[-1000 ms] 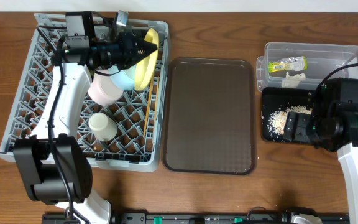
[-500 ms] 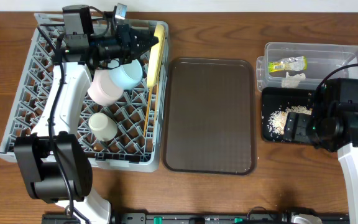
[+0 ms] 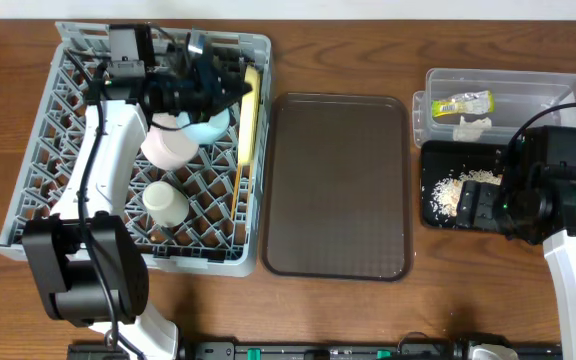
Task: Sort waste into correct bins and load items into the dishwasher
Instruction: 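Lift the yellow plate and stand it upright in the rack, then open the left gripper and withdraw from the yellow plate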
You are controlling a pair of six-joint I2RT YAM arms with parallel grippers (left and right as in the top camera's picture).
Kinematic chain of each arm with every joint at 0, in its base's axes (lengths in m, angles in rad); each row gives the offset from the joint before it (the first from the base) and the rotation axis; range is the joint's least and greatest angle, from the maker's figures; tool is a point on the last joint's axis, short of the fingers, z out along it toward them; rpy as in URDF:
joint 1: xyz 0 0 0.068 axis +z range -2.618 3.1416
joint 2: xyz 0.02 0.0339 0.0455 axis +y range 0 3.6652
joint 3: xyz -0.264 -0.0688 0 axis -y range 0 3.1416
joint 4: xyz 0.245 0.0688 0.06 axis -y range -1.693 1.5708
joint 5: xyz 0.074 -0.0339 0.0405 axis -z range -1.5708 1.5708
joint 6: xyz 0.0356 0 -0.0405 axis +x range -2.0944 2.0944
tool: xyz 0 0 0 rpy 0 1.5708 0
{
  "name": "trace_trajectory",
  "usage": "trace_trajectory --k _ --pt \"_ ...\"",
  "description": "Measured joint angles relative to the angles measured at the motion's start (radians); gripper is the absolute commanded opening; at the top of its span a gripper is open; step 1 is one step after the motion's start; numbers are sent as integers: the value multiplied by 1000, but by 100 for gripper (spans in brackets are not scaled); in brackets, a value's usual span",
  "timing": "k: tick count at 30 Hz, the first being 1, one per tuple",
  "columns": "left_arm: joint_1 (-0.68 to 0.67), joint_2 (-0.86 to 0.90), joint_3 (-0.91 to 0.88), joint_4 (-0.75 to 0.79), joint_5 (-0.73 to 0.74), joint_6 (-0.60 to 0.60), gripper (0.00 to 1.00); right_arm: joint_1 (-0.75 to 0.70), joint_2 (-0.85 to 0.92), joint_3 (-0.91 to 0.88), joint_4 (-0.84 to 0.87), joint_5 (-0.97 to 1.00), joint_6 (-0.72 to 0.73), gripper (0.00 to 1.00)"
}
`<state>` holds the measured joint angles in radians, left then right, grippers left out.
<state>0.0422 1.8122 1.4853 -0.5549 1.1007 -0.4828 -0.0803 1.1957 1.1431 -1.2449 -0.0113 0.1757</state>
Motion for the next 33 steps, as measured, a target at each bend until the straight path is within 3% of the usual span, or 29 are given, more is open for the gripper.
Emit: trace_trajectory --k 2,8,15,17,19,22,25,30,33 --pt "0 0 0 -31 -46 47 47 0 0 0 0 0 0 89" --pt "0 -2 0 -41 -133 135 67 0 0 0 7 0 0 90" --pt "0 -95 -2 -95 -328 204 72 0 0 0 147 -23 -8 95" --pt "-2 -184 -2 -140 -422 225 73 0 0 -2 246 -69 -27 94" --pt "-10 -263 -2 -204 -537 235 82 0 0 -4 354 -136 -63 94" --pt "-35 -367 0 -334 -741 244 84 2 0 -3 467 -245 -108 99" --pt "-58 -419 2 -496 -900 234 84 11 0 -3 455 -286 -135 99" --pt "-59 -417 -3 -715 -1024 218 84 17 0 -4 298 -245 -120 99" --pt "-59 -435 -27 -730 -1051 217 84 17 -2 -6 223 -200 -105 99"
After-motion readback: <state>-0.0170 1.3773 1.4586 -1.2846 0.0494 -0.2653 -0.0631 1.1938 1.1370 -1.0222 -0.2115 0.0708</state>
